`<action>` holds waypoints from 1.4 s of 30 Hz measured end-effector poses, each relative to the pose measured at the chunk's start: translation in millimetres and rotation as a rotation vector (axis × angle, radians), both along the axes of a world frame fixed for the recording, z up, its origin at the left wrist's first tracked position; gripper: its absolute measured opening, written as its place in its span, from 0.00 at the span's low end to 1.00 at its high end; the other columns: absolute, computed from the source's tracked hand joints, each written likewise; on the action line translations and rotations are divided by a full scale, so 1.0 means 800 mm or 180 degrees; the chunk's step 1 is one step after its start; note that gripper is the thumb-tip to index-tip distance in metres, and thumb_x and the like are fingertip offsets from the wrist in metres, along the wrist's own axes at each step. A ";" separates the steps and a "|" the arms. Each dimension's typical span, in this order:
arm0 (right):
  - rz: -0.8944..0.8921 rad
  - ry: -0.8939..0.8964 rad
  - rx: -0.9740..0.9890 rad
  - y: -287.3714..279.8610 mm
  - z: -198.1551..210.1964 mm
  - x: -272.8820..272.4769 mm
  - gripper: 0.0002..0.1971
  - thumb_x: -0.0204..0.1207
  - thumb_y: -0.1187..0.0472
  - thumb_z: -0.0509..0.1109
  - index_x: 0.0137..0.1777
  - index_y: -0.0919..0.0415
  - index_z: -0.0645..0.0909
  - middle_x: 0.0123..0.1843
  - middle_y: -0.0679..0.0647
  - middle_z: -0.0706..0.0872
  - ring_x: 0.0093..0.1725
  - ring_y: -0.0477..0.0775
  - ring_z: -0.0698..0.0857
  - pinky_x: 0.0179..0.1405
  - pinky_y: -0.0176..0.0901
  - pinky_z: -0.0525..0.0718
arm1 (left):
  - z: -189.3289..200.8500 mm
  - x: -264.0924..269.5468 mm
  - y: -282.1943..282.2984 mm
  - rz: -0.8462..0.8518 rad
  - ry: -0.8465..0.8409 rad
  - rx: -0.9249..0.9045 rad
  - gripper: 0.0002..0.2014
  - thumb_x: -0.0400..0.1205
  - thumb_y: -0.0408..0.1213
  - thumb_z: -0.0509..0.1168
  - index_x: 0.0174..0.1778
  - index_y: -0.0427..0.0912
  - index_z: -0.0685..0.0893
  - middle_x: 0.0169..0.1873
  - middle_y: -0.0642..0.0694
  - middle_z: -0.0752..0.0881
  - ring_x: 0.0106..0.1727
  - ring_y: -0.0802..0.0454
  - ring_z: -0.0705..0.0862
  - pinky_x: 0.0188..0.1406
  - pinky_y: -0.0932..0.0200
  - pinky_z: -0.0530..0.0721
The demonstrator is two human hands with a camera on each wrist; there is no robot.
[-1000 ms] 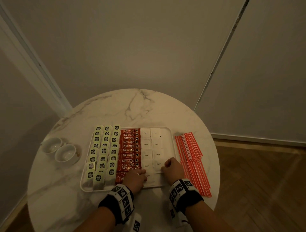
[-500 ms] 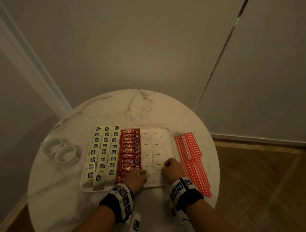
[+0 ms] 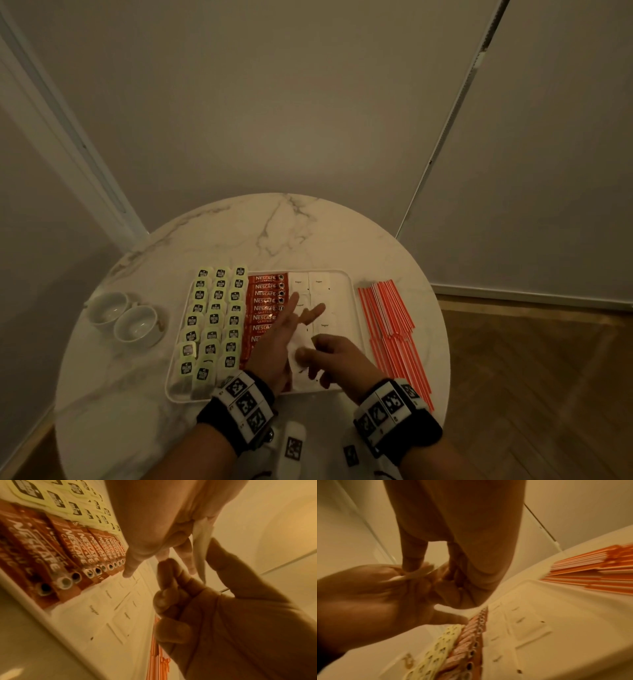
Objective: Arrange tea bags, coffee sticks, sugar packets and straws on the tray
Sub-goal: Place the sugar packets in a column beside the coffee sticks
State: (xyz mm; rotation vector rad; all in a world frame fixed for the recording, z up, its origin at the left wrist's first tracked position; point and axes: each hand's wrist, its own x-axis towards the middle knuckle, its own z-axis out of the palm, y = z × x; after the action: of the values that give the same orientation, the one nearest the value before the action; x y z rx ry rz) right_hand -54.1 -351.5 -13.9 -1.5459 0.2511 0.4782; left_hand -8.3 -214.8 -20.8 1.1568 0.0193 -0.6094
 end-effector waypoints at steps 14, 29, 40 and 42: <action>-0.0729 -0.0320 -0.0384 -0.003 0.008 -0.008 0.13 0.80 0.58 0.68 0.48 0.71 0.82 0.33 0.55 0.80 0.25 0.44 0.73 0.23 0.36 0.72 | 0.016 -0.008 0.026 0.0204 -0.0183 0.1211 0.05 0.74 0.31 0.72 0.37 0.33 0.85 0.40 0.37 0.87 0.43 0.39 0.85 0.47 0.46 0.87; -0.0576 0.0309 -0.0110 -0.008 -0.007 -0.011 0.09 0.76 0.63 0.72 0.53 0.65 0.86 0.38 0.54 0.85 0.35 0.48 0.81 0.27 0.39 0.78 | 0.028 -0.024 0.008 0.0576 -0.0724 0.1909 0.06 0.81 0.33 0.66 0.38 0.42 0.83 0.37 0.50 0.83 0.38 0.53 0.81 0.35 0.65 0.76; -0.1000 -0.0305 0.0703 -0.007 -0.007 -0.007 0.04 0.77 0.74 0.66 0.47 0.69 0.82 0.40 0.58 0.85 0.35 0.52 0.82 0.31 0.42 0.80 | 0.027 -0.015 0.006 0.0551 -0.0001 0.1258 0.15 0.83 0.48 0.62 0.42 0.41 0.86 0.39 0.41 0.88 0.37 0.46 0.85 0.40 0.53 0.82; -0.1123 -0.0537 0.0688 -0.007 -0.008 -0.006 0.07 0.75 0.78 0.65 0.45 0.69 0.82 0.42 0.58 0.86 0.41 0.55 0.85 0.38 0.45 0.84 | 0.023 -0.017 0.006 0.0394 0.0628 0.0989 0.22 0.82 0.54 0.61 0.49 0.36 0.85 0.38 0.39 0.86 0.33 0.46 0.82 0.33 0.54 0.80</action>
State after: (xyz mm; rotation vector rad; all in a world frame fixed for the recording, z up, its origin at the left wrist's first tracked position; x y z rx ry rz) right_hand -59.2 -357.1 -20.5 -1.2875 0.3228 0.0921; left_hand -21.6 -209.7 -2.6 1.3791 0.3625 -0.6222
